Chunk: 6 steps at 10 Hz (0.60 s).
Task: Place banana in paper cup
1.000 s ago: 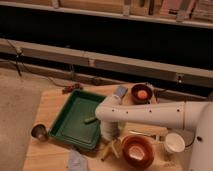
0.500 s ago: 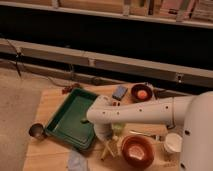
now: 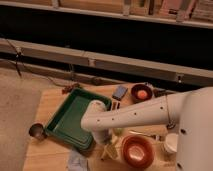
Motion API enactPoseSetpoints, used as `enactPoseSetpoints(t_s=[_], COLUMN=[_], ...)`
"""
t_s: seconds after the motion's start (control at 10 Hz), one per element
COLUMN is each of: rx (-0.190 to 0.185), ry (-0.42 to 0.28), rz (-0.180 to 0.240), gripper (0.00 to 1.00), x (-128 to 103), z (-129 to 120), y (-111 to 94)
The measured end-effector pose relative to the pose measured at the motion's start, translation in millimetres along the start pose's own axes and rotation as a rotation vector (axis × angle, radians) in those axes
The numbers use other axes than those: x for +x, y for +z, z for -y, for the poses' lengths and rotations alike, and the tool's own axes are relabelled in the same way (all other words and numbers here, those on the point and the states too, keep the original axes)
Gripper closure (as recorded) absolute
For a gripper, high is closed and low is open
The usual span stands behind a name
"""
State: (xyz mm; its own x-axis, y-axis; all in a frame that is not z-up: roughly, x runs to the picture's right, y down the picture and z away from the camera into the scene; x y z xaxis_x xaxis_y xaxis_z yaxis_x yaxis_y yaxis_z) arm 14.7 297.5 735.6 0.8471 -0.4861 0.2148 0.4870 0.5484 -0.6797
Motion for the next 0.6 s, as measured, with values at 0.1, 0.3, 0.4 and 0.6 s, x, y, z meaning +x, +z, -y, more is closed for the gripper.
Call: enactPoseSetpoints(t_s=[0.1, 0.3, 0.4, 0.6], rx=[0.018, 0.032, 0.04, 0.053], ry=[0.02, 0.058, 0.071, 0.098], rz=[-0.026, -0.066, -0.083, -0.104], gripper=[0.2, 0.2, 0.2, 0.2], x=[1.1, 5.2, 5.6, 7.7], z=[-2.4, -6.8, -7.0, -8.7], y=[-3.4, -2.6, -1.0, 3.7])
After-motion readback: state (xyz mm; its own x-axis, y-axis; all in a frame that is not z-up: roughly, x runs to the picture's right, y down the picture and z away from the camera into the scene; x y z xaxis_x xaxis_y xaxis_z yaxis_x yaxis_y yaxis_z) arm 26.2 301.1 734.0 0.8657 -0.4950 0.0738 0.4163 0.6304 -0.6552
